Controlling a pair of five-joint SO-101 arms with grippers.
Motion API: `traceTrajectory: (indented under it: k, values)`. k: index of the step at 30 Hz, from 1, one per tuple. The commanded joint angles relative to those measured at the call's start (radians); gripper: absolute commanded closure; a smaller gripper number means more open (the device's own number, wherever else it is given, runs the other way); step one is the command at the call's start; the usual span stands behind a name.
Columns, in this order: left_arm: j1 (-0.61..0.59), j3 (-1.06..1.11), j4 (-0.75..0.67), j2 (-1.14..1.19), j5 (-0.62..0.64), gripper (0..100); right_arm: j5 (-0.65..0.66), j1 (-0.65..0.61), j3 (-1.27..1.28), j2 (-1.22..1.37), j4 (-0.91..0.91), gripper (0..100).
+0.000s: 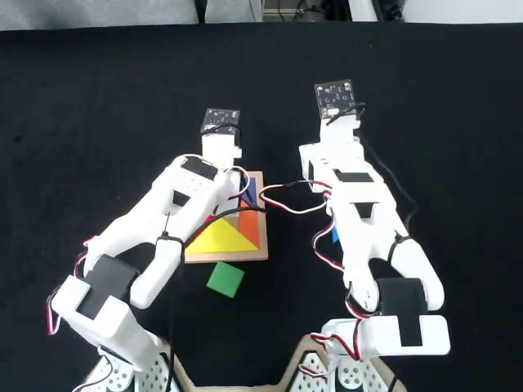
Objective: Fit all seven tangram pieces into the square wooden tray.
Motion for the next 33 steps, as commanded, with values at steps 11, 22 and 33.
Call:
traceTrajectory:
  k: [11,22,33]
  values:
    - [0.056,-0.058,-0.012,-0.006,0.002,95,0.008,0.008,-0.051,-0.016,-0.018,98.5]
    - [0.053,-0.087,0.048,-0.018,0.002,95,0.008,0.008,-0.051,-0.016,-0.018,98.6]
    - [-0.087,-0.139,0.163,-0.163,0.002,95,0.008,0.008,-0.051,-0.016,-0.020,98.6]
